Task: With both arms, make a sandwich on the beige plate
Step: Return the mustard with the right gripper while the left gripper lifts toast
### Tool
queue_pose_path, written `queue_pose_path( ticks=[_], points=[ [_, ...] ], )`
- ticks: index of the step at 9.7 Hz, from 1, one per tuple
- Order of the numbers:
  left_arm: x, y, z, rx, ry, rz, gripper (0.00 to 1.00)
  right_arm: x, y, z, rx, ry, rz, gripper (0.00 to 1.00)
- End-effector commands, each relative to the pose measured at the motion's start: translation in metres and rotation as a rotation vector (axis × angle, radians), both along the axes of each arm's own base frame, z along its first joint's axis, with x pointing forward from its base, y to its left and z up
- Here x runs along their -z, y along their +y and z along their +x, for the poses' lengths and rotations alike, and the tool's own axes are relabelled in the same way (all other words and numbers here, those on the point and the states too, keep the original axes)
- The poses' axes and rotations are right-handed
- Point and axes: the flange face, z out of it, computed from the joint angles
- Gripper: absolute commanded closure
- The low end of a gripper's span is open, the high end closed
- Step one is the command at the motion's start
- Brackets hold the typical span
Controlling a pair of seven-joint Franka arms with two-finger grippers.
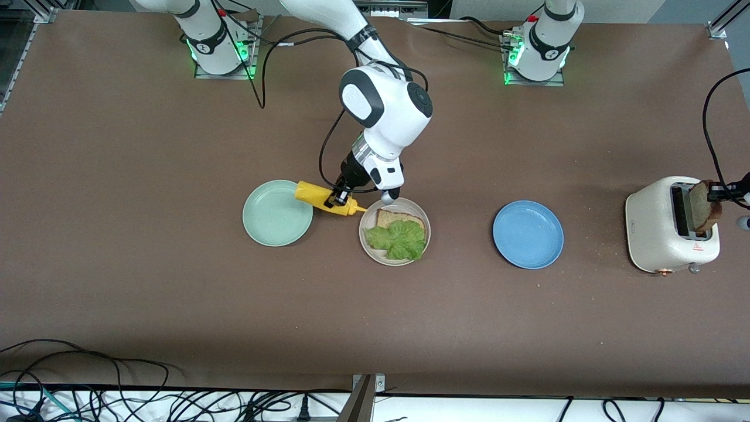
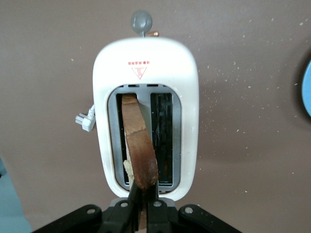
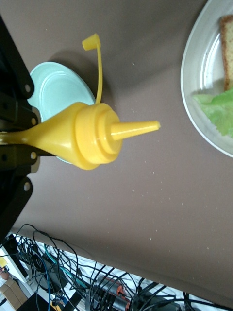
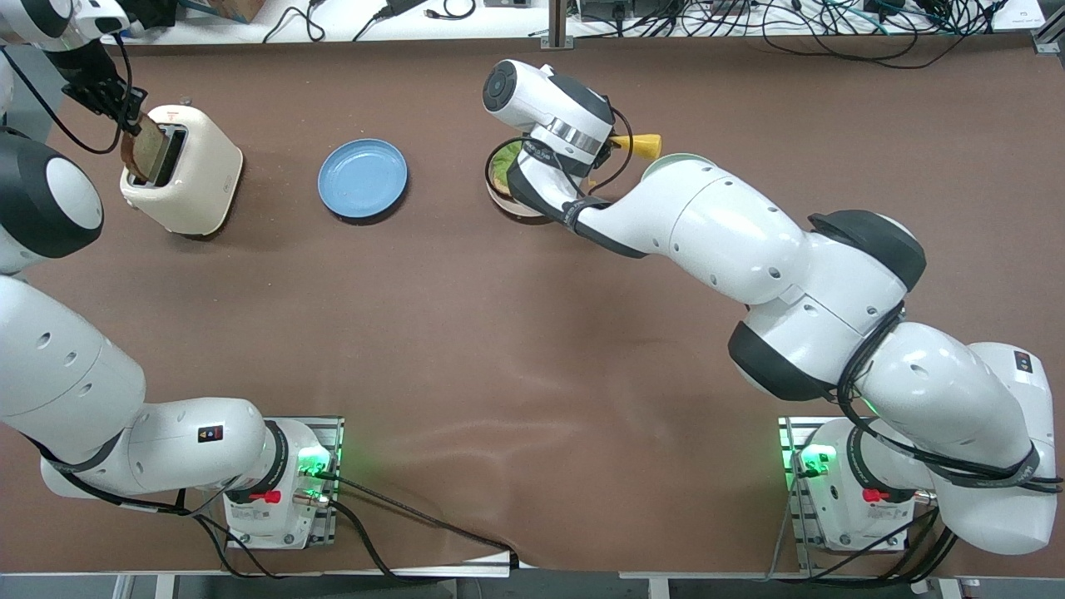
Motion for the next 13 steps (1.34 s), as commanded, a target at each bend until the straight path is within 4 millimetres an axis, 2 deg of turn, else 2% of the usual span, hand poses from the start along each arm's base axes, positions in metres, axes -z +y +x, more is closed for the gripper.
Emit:
queue_pose_path(
  ticks=[1, 2, 3, 4, 5, 7, 9, 10, 12, 13],
  points=[
    [-0.034, -0.014, 0.002, 0.045, -0.035, 0.032, 1.0, -0.013, -0.005, 0.013, 0.041, -0.001, 0.037, 0.91],
    [-0.046, -0.023, 0.007, 0.06, -0.054, 0.036, 1.0, -0.025, -0.018, 0.022, 0.062, 0.022, 0.061, 0.91],
    [-0.054, -0.037, 0.01, 0.076, -0.065, 0.028, 1.0, -0.038, -0.039, 0.035, 0.072, 0.091, 0.083, 0.91],
    [-0.065, -0.054, 0.012, 0.099, -0.088, 0.013, 1.0, -0.061, -0.065, 0.053, 0.05, 0.149, 0.114, 0.91],
    [-0.071, -0.076, 0.016, 0.124, -0.104, -0.01, 1.0, -0.088, -0.096, 0.073, 0.048, 0.177, 0.173, 0.91],
    [-0.072, -0.111, 0.021, 0.112, -0.13, -0.139, 1.0, -0.119, -0.159, 0.106, 0.08, 0.249, 0.318, 0.91],
    [-0.07, -0.159, 0.028, 0.103, -0.134, -0.226, 1.0, -0.153, -0.223, 0.127, 0.155, 0.281, 0.452, 0.91],
    [-0.068, -0.177, 0.029, 0.079, -0.135, -0.276, 1.0, -0.163, -0.255, 0.138, 0.164, 0.306, 0.541, 0.9],
    [-0.063, -0.21, 0.032, 0.039, -0.126, -0.363, 1.0, -0.173, -0.303, 0.152, 0.18, 0.339, 0.688, 0.9],
    [-0.062, -0.226, 0.033, 0.031, -0.118, -0.384, 1.0, -0.174, -0.319, 0.153, 0.183, 0.375, 0.745, 0.9]
  ],
)
